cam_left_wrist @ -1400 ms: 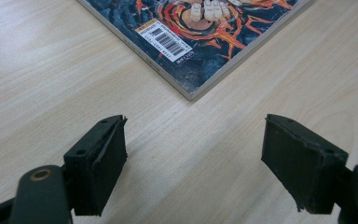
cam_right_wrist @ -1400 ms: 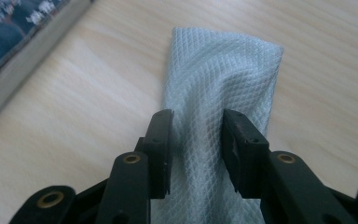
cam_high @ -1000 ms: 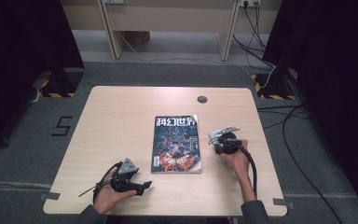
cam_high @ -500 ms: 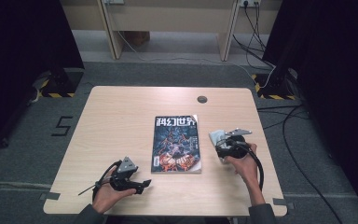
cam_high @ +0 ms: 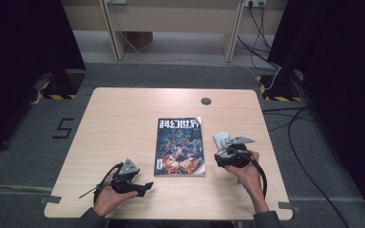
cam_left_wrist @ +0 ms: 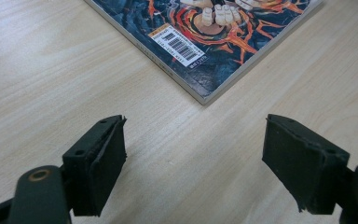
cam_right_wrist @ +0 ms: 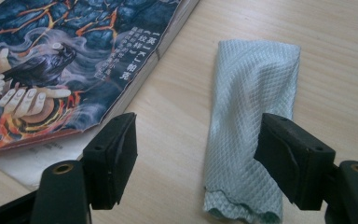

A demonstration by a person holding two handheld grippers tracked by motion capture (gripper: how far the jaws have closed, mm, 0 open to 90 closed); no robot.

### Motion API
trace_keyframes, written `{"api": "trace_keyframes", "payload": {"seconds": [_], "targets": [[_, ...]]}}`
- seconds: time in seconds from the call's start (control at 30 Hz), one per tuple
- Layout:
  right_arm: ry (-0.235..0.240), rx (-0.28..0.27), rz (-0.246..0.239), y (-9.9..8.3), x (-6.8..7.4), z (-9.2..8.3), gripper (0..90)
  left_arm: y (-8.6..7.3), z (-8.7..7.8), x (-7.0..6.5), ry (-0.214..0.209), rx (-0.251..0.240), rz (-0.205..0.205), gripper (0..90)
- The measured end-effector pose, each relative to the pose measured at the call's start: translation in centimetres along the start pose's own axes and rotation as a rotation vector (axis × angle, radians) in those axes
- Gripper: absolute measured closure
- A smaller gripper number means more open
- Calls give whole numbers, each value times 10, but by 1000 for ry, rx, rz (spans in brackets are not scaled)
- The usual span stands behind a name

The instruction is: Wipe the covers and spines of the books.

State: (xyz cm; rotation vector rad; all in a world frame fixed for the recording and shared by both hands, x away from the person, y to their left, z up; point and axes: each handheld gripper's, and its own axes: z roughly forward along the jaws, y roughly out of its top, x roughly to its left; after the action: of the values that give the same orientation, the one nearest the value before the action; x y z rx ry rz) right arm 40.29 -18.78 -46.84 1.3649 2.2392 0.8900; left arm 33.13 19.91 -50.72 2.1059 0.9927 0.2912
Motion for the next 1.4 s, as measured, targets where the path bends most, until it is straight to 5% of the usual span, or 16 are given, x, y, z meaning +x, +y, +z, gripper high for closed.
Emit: {"api": "trace_keyframes", "payload": {"seconds": [0.53, 1.4], "targets": [[27, -38, -38, -12, 24, -20, 273, -2, -1, 0, -2, -2, 2, 204], [75, -3, -78, -54, 54, -22, 193, -3, 2, -4, -14, 20, 26, 196]]}}
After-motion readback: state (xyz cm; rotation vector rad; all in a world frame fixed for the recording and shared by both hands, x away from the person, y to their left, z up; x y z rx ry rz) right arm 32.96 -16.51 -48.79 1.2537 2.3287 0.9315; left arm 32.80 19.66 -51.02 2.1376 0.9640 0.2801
